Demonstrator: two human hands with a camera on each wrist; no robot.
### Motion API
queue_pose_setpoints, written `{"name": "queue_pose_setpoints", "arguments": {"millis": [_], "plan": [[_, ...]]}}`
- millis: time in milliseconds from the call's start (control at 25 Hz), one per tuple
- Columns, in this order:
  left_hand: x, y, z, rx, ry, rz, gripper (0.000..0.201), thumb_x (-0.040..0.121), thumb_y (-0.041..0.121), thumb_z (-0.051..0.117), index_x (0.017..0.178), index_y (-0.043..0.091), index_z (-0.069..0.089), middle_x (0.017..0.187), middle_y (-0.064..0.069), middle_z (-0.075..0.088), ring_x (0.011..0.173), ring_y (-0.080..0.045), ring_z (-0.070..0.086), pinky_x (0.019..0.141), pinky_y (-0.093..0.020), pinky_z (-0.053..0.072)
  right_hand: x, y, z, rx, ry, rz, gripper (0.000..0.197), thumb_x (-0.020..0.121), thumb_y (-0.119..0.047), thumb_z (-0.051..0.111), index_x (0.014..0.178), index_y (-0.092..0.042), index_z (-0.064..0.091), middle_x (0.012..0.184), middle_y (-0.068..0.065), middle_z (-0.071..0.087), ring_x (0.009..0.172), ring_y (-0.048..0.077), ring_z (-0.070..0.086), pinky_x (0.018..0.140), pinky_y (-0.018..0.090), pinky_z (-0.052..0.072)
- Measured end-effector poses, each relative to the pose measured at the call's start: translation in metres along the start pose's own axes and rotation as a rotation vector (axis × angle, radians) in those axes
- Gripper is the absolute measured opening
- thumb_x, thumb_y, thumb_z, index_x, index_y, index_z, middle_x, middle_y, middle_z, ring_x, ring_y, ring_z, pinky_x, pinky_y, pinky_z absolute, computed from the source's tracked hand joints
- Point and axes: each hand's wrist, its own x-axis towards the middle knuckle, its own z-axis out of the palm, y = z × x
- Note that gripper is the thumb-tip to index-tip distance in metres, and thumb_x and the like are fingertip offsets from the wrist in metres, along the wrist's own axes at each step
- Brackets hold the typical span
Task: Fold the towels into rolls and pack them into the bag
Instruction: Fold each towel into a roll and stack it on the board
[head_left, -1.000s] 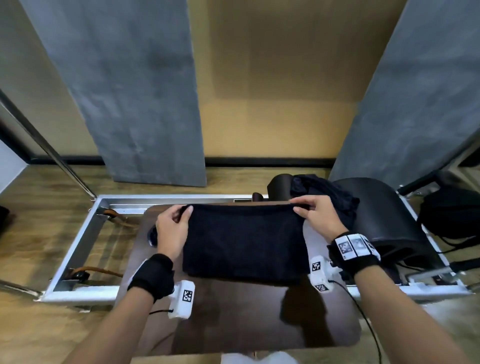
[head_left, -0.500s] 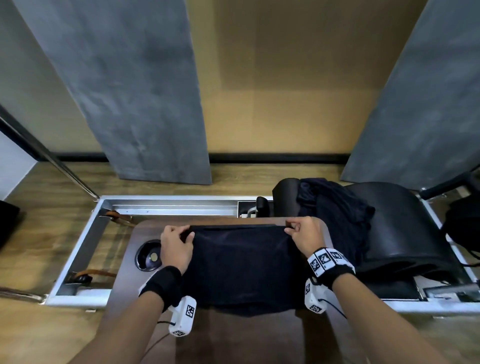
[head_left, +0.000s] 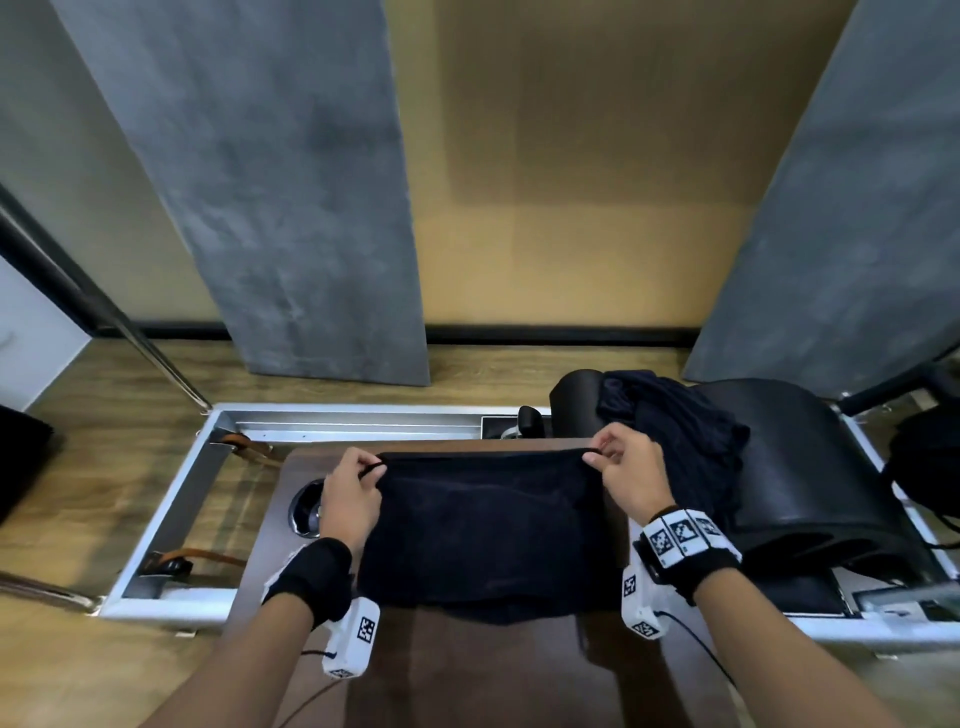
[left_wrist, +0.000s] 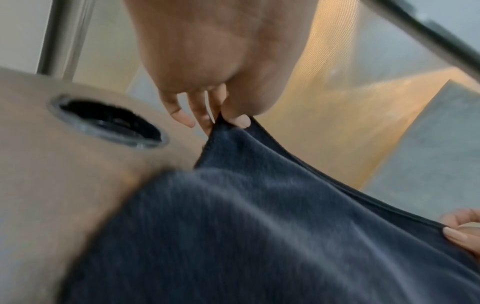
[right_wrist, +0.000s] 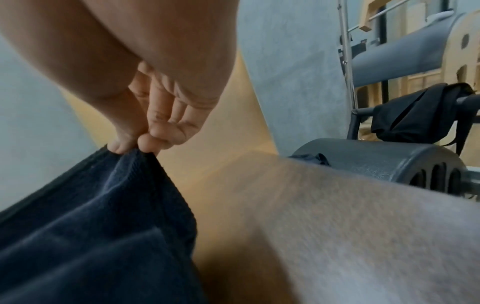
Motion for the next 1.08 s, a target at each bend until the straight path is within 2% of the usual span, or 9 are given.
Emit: {"name": "queue_pose_setpoints", "arguments": {"millis": [160,280,400,480,600,680,760,880,1080], "plan": [[-0.004,0.028,-0.052,-0.094,-0.083,0.121,0.008,0.097,0.000,0.071,0.097,0.006,0.076,0.096,-0.007,0.077,0.096,-0.022,0.071,0.093,-0.035,0.054,-0.021,-0.030,-0.037,0.081,0.053,-0.127,0.019,0.091,-0.008,0.079,0.109,-0.014,0.080,0.087,-0.002,0.075,0.081,0.005,0.067,0.083,0.027,0.054],[-0.018,0.050,-0.088,-0.114,-0.077,0.191,0.011,0.096,0.006,0.074,0.091,0.014,0.077,0.087,0.001,0.076,0.082,-0.013,0.070,0.081,-0.029,0.051,-0.045,-0.057,-0.061,0.138,0.134,-0.207,0.005,0.095,-0.010,0.075,0.097,-0.012,0.079,0.082,-0.003,0.075,0.074,0.014,0.069,0.076,0.037,0.058],[-0.031,0.070,-0.119,-0.111,-0.002,0.333,0.012,0.092,0.005,0.079,0.090,0.017,0.079,0.092,-0.005,0.075,0.086,-0.017,0.068,0.084,-0.033,0.052,-0.073,-0.079,-0.076,0.190,0.184,-0.260,0.006,0.097,-0.010,0.072,0.092,-0.013,0.073,0.068,0.001,0.070,0.055,0.019,0.065,0.062,0.033,0.055],[-0.042,0.080,-0.137,-0.164,0.055,0.411,0.021,0.089,0.004,0.081,0.086,0.024,0.078,0.086,-0.005,0.075,0.077,-0.012,0.064,0.077,-0.031,0.050,-0.092,-0.089,-0.087,0.285,0.195,-0.271,0.013,0.098,-0.009,0.071,0.088,-0.017,0.070,0.062,0.006,0.068,0.047,0.019,0.064,0.049,0.026,0.051],[-0.062,0.091,-0.153,-0.400,0.064,0.418,0.023,0.090,0.005,0.082,0.083,0.026,0.079,0.081,-0.006,0.077,0.063,-0.012,0.063,0.062,-0.025,0.050,-0.116,-0.105,-0.102,0.433,0.249,-0.264,0.017,0.101,-0.007,0.067,0.086,-0.016,0.066,0.066,0.016,0.065,0.047,0.025,0.067,0.043,0.027,0.051],[-0.073,0.098,-0.159,-0.522,0.074,0.381,0.021,0.094,0.007,0.078,0.086,0.025,0.078,0.081,-0.013,0.075,0.049,-0.020,0.065,0.049,-0.026,0.049,-0.127,-0.113,-0.110,0.477,0.294,-0.263,0.017,0.102,-0.006,0.065,0.088,-0.016,0.063,0.069,0.014,0.064,0.048,0.027,0.069,0.042,0.028,0.052],[-0.084,0.105,-0.166,-0.643,0.077,0.354,0.017,0.099,0.006,0.072,0.090,0.021,0.074,0.082,-0.017,0.071,0.054,-0.031,0.073,0.044,-0.028,0.052,-0.138,-0.121,-0.118,0.511,0.344,-0.271,0.016,0.103,-0.007,0.063,0.090,-0.017,0.063,0.068,0.008,0.065,0.047,0.028,0.069,0.040,0.028,0.051],[-0.098,0.113,-0.176,-0.735,0.051,0.389,0.012,0.101,-0.001,0.066,0.095,0.010,0.070,0.086,-0.018,0.070,0.071,-0.030,0.080,0.054,-0.027,0.061,-0.151,-0.121,-0.131,0.506,0.352,-0.296,0.014,0.102,-0.013,0.065,0.090,-0.018,0.066,0.062,0.004,0.065,0.039,0.028,0.062,0.035,0.026,0.044],[-0.106,0.106,-0.186,-0.721,-0.035,0.397,0.017,0.098,-0.009,0.066,0.096,0.005,0.073,0.075,-0.018,0.071,0.066,-0.024,0.077,0.060,-0.027,0.063,-0.163,-0.110,-0.143,0.468,0.290,-0.292,0.017,0.101,-0.023,0.068,0.085,-0.018,0.070,0.059,0.012,0.062,0.029,0.026,0.046,0.035,0.022,0.034]]}}
